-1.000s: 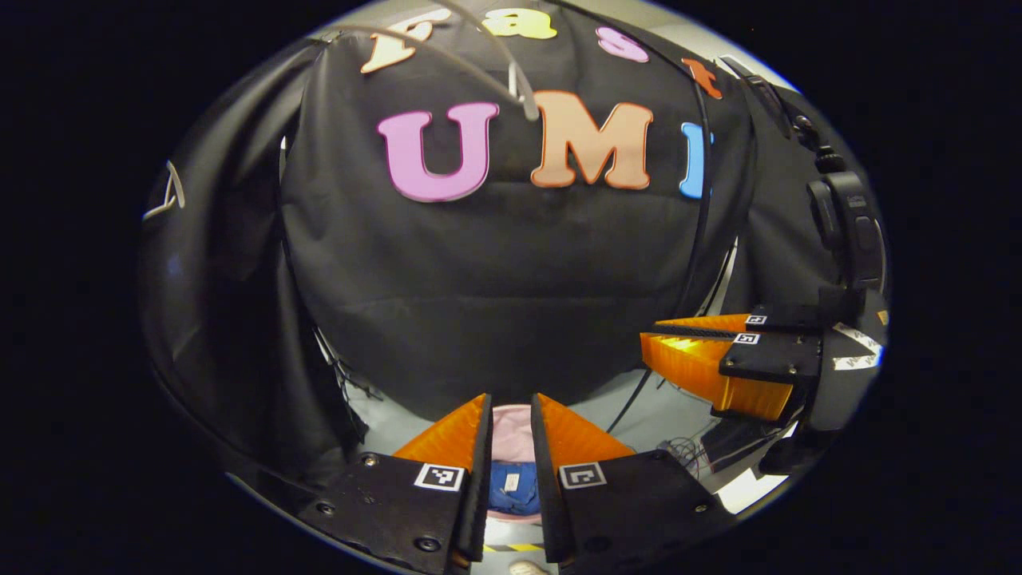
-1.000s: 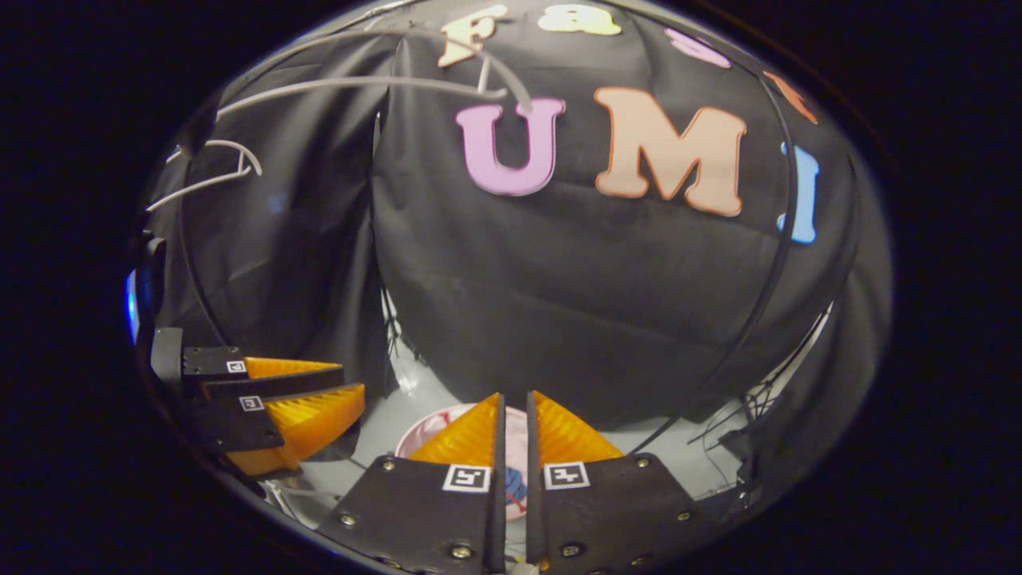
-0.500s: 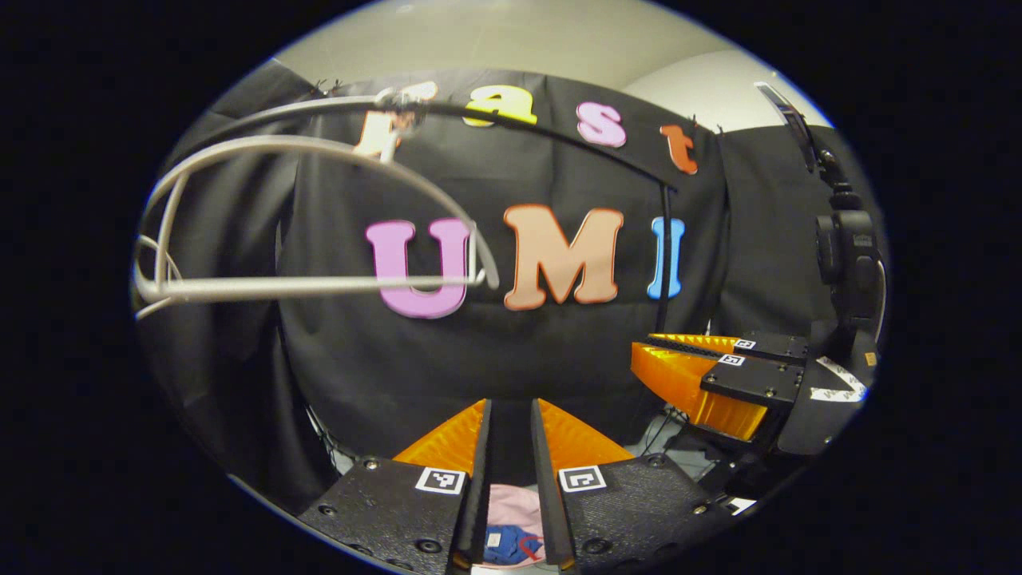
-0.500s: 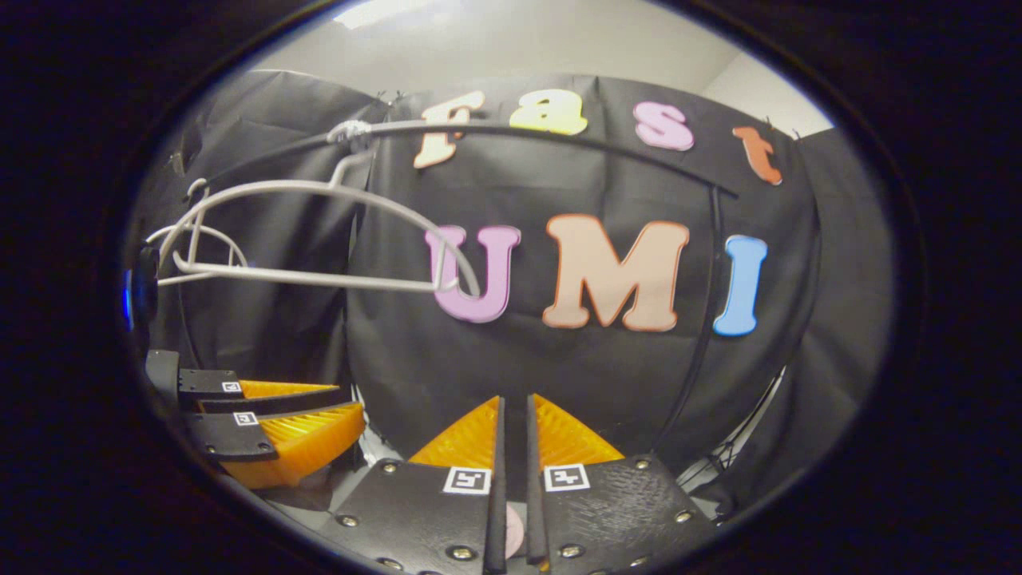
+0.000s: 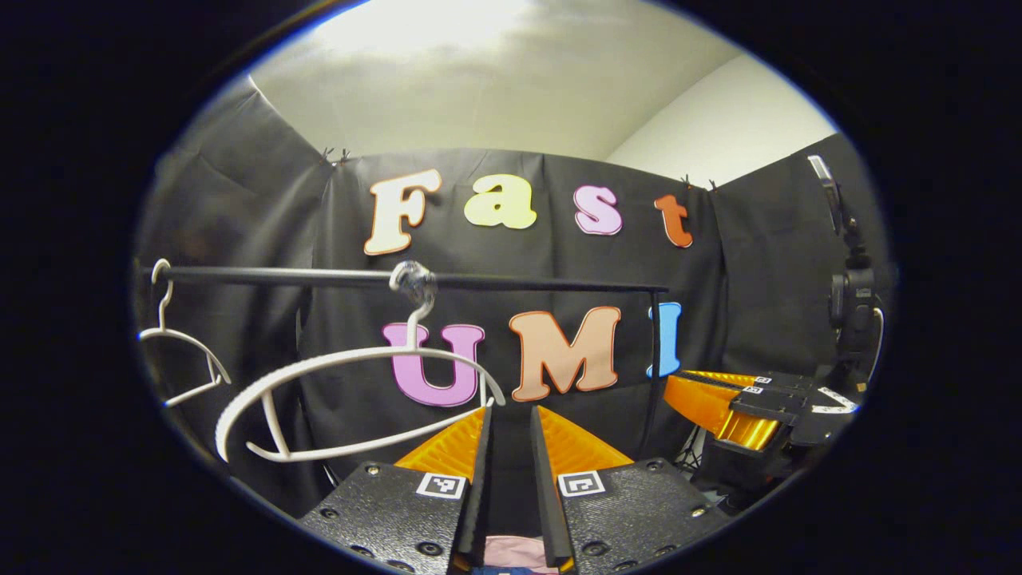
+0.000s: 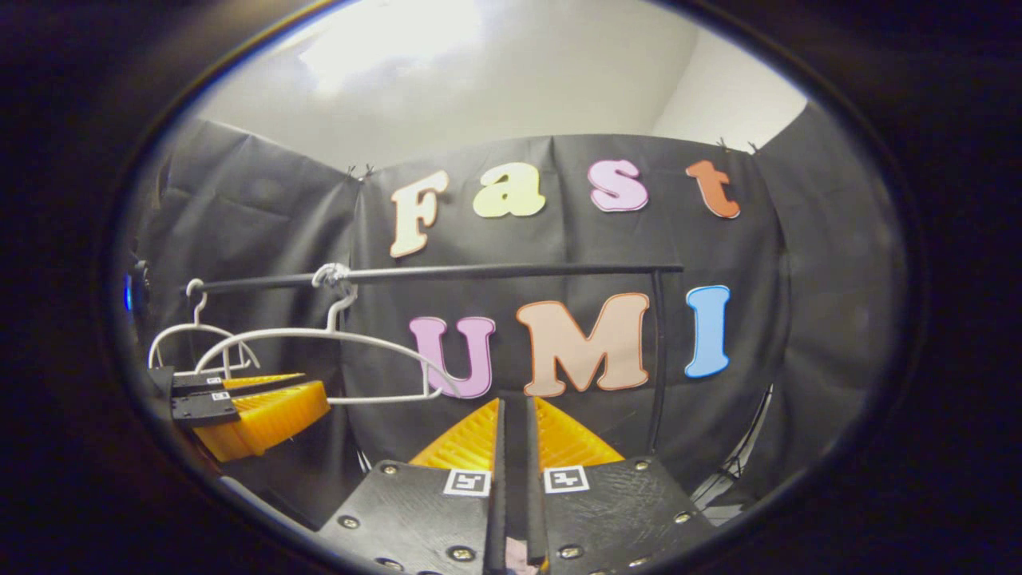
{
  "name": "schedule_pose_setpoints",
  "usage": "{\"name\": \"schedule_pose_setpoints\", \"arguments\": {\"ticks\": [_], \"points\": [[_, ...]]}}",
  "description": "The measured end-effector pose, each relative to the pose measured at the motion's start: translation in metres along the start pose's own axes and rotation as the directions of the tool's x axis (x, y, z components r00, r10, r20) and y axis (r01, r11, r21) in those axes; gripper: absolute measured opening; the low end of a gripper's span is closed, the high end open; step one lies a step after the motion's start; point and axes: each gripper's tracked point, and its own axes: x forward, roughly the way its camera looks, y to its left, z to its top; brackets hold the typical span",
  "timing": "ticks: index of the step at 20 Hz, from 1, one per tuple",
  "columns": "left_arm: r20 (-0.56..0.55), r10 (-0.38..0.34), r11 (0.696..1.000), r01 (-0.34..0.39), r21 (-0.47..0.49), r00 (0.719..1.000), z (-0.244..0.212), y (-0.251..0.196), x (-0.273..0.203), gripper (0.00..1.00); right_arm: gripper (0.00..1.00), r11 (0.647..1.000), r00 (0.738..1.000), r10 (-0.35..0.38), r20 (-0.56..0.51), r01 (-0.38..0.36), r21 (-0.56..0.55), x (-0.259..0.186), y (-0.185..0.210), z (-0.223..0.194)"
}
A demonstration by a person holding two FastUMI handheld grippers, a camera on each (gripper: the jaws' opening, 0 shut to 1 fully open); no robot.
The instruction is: Grasp the clothes on the hanger with both hands and then place them into the laundry hamper below.
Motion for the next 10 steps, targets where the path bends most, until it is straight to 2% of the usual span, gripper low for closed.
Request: {"name": "schedule_pose_setpoints", "arguments": {"ticks": [4,5,10], "points": [[0.036,-0.021,0.999,0.022,-0.028,0.999,0.014,-0.012,-0.002,0.47,0.10,1.000,1.000,-0.019,0.018,0.019,-0.014,-0.011,-0.014,0.007],[0.045,-0.031,0.999,0.032,-0.033,0.999,0.017,-0.016,-0.001,0.48,0.19,1.000,0.999,-0.024,0.021,0.024,-0.016,-0.014,-0.017,0.010],[0.058,-0.035,0.999,0.036,-0.015,0.998,0.020,-0.024,-0.006,0.95,0.74,0.999,0.998,-0.035,0.050,0.036,-0.022,-0.024,-0.030,0.021]]}}
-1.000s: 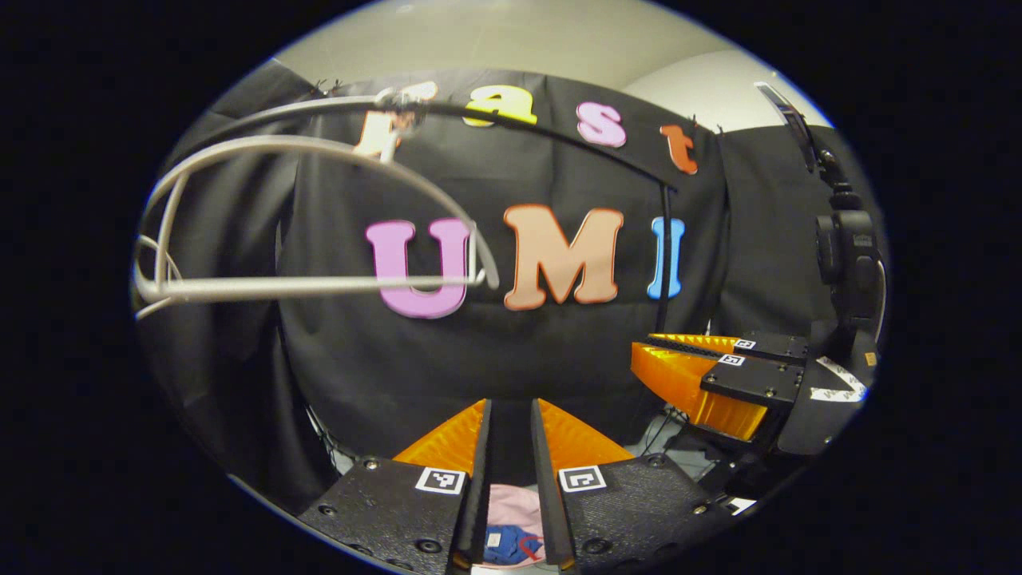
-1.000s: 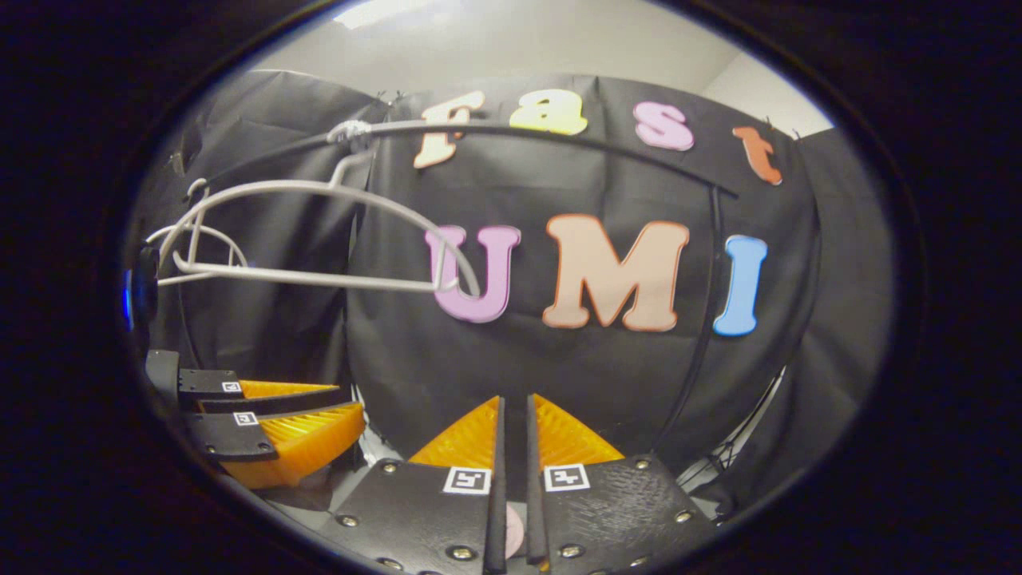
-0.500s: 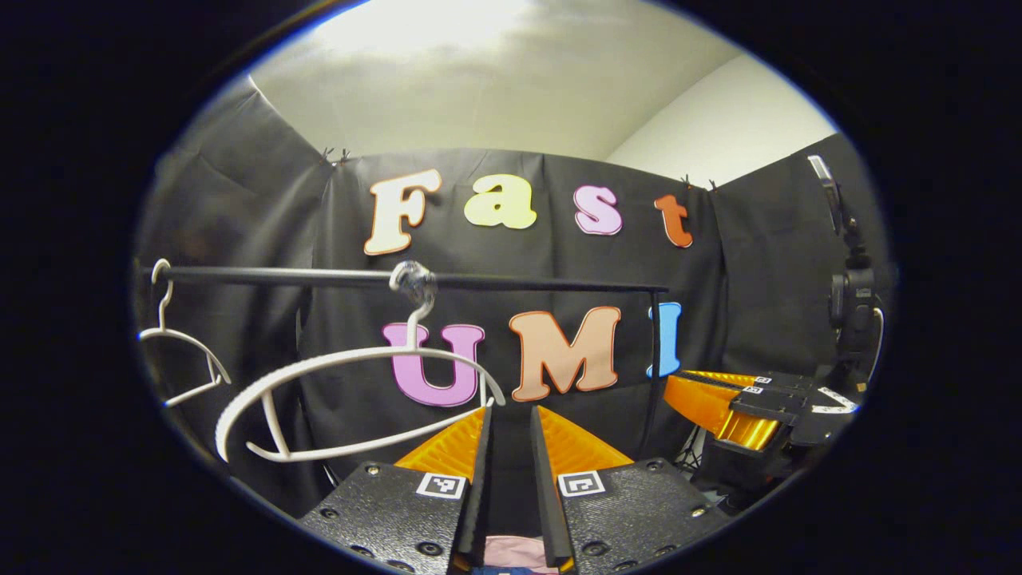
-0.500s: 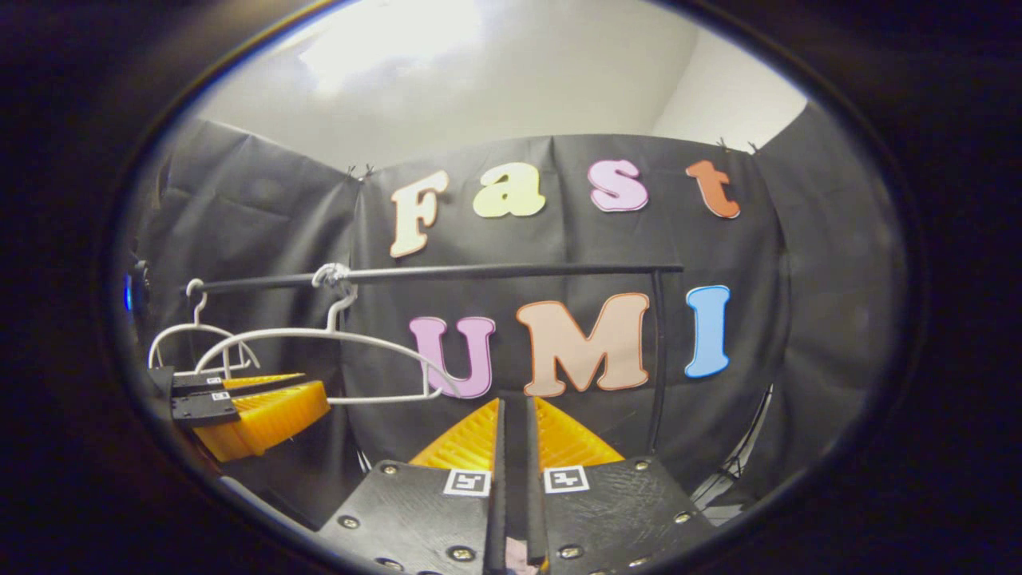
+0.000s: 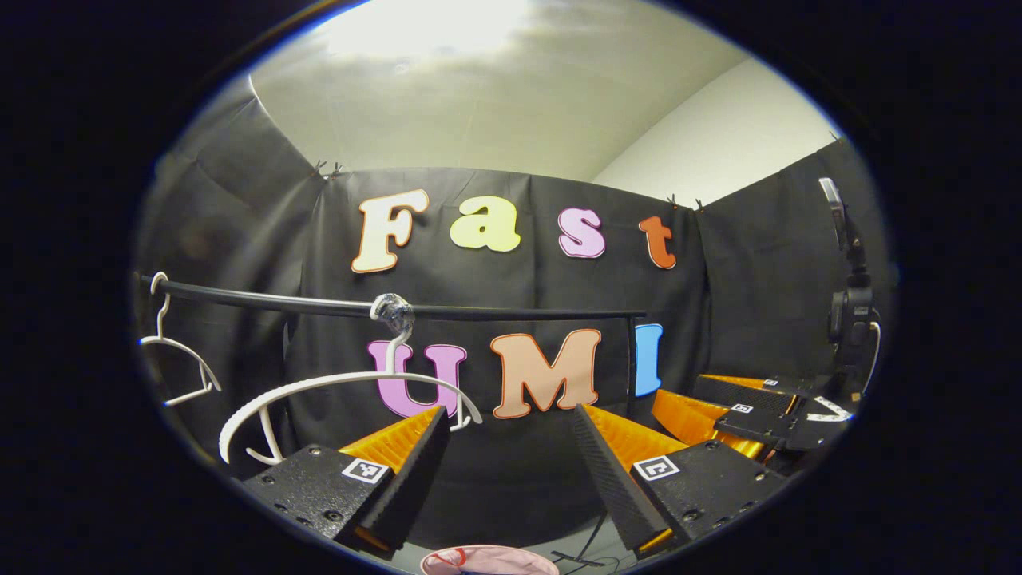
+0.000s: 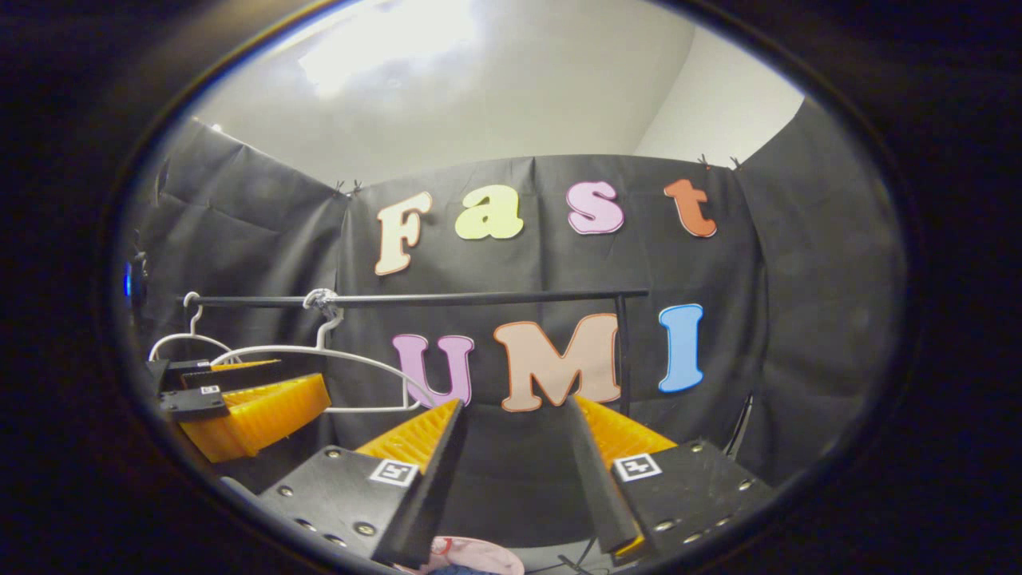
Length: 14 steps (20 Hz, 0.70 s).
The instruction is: Grasp the clothes on the hanger with both hands and then place them into the laundry hamper below.
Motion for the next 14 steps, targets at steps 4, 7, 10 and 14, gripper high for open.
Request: {"name": "schedule_pose_setpoints", "arguments": {"ticks": [4,7,10,14], "points": [[0.012,-0.007,1.000,0.007,-0.010,1.000,0.002,-0.011,0.005,0.95,0.99,1.000,1.000,-0.008,0.012,0.008,-0.012,-0.003,-0.012,0.006],[0.031,-0.002,1.000,0.002,0.002,1.000,0.005,-0.016,0.013,0.95,0.99,0.999,0.999,-0.023,0.025,0.024,-0.032,-0.002,-0.028,0.010],[0.042,-0.025,1.000,0.024,0.020,0.999,0.005,-0.031,0.031,0.95,0.99,0.998,0.999,-0.027,0.029,0.029,-0.057,0.003,-0.047,0.011],[0.043,-0.061,0.997,0.059,0.047,0.997,0.000,-0.064,0.058,0.95,0.99,0.994,0.998,-0.039,0.047,0.044,-0.096,0.011,-0.081,0.016]]}}
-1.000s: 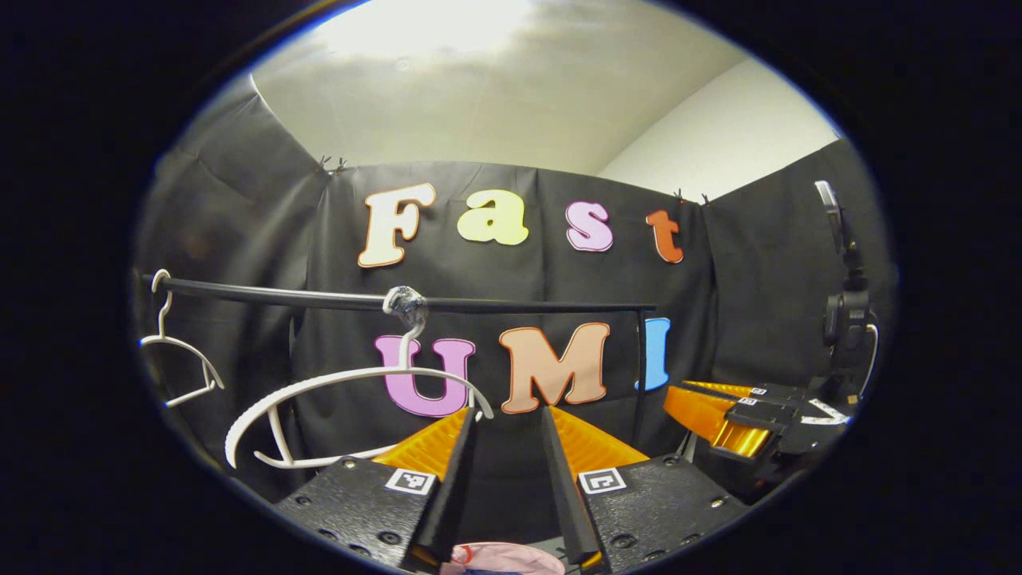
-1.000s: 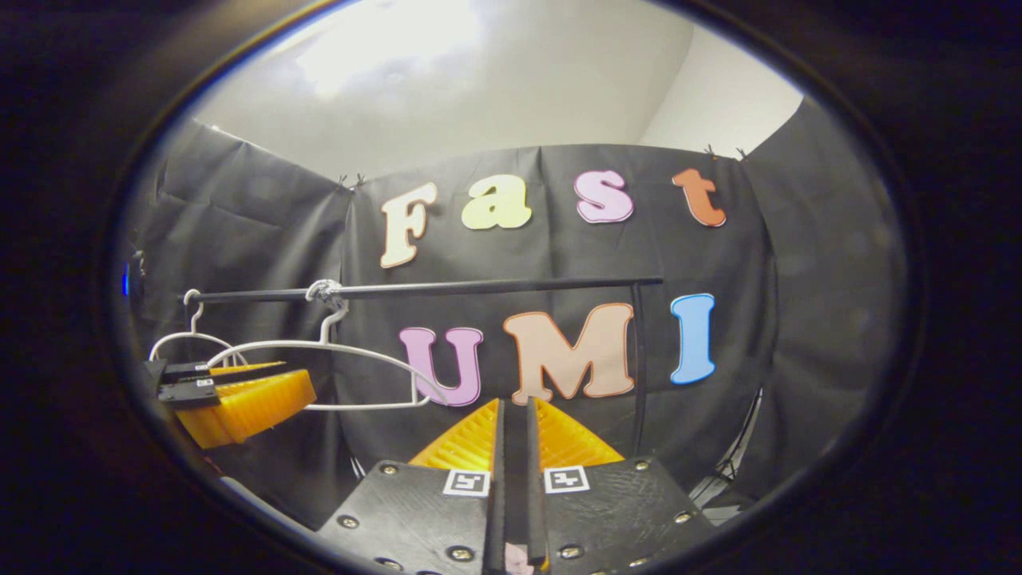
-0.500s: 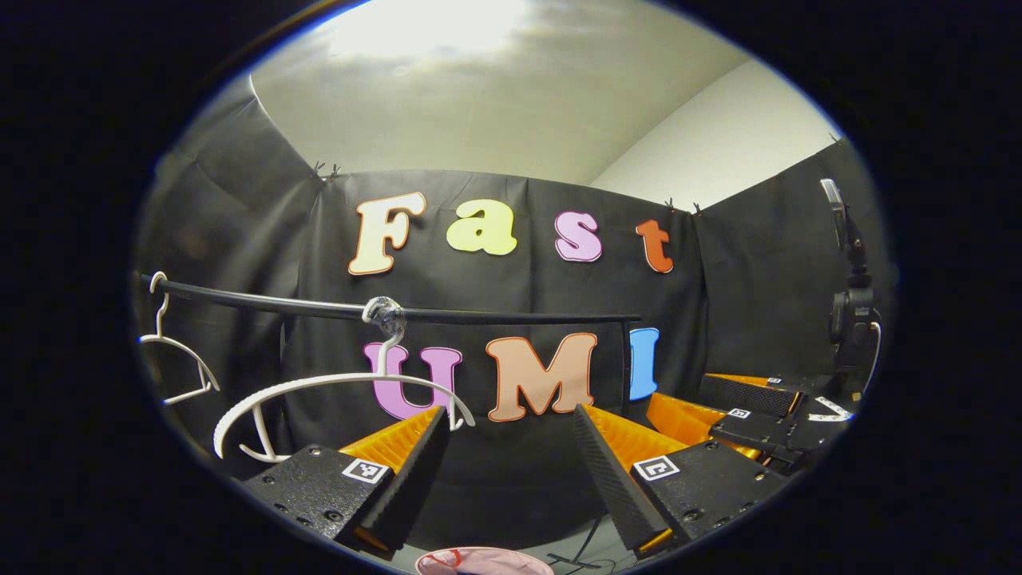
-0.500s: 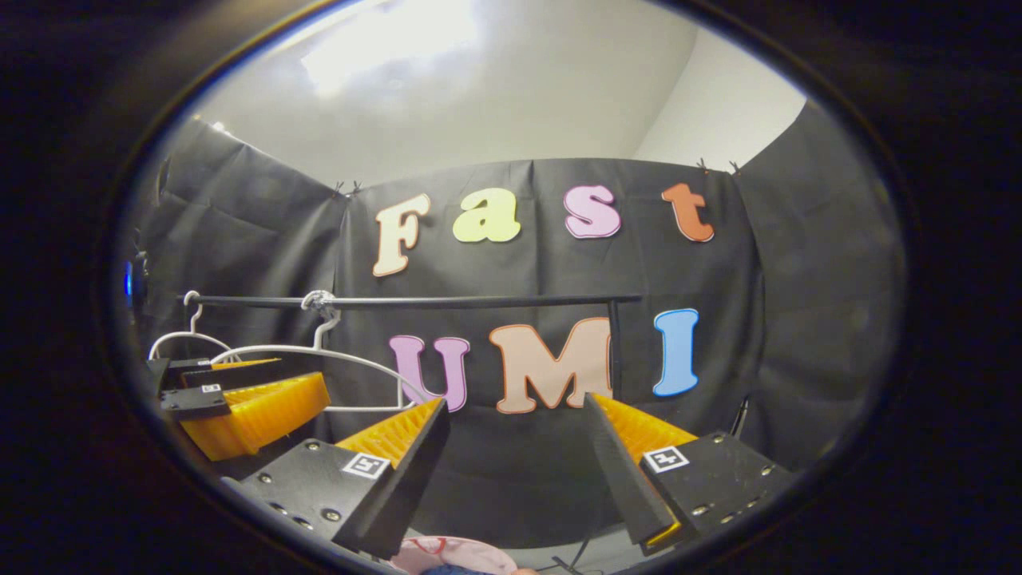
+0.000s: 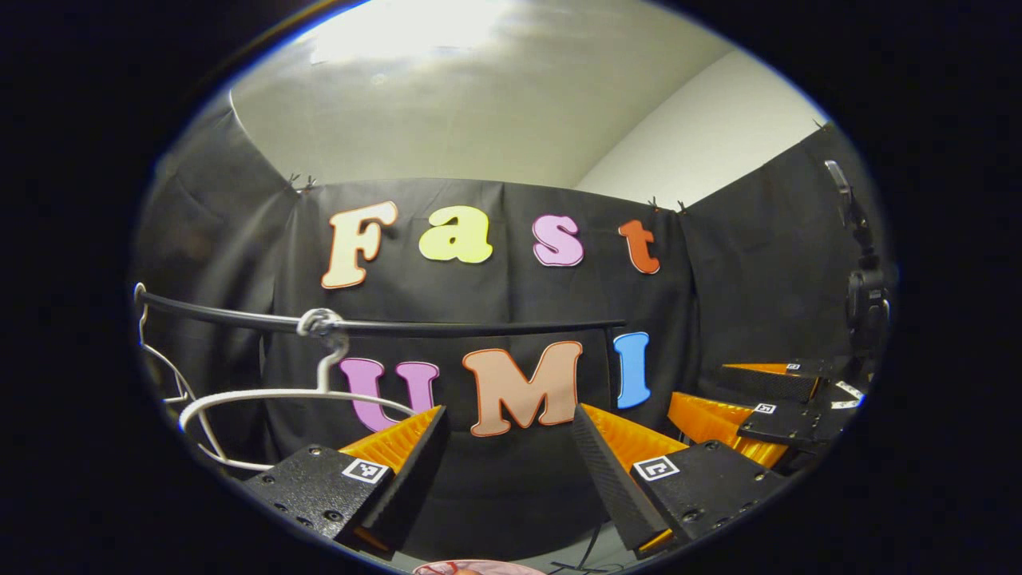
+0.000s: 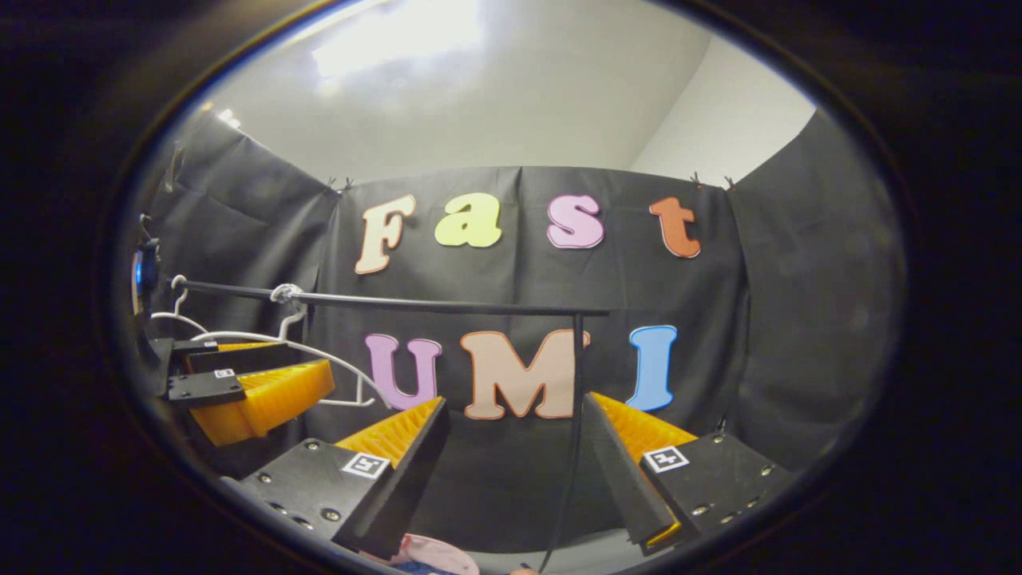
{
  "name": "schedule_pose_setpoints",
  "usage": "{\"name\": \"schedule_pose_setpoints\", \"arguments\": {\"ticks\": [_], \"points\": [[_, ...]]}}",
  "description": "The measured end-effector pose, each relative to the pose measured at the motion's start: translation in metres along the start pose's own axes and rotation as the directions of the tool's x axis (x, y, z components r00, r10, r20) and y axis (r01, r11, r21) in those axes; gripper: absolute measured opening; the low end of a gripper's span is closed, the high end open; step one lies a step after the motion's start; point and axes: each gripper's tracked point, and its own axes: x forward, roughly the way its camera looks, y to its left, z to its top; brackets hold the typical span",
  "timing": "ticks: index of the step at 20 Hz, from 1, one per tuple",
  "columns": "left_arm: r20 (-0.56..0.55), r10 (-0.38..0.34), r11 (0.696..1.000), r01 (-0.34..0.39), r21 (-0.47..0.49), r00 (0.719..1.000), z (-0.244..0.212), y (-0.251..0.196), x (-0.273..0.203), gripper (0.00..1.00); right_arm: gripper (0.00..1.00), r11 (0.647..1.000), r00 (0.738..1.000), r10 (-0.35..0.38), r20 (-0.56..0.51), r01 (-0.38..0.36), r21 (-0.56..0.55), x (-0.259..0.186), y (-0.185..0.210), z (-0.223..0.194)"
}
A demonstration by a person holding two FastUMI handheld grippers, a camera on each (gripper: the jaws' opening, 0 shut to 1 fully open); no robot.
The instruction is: Grasp the clothes on the hanger with both hands and then place them into the laundry hamper below.
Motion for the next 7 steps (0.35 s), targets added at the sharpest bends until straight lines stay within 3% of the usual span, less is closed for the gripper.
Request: {"name": "schedule_pose_setpoints", "arguments": {"ticks": [3,7], "points": [[-0.005,-0.026,1.000,0.026,-0.008,1.000,-0.014,-0.029,0.022,0.95,1.00,1.000,1.000,0.005,0.007,-0.005,-0.030,0.007,-0.025,-0.004],[0.072,0.054,0.998,-0.052,-0.023,0.996,-0.027,-0.052,0.049,0.99,0.98,0.999,0.999,0.029,0.046,-0.027,-0.029,0.015,-0.060,-0.019]]}}
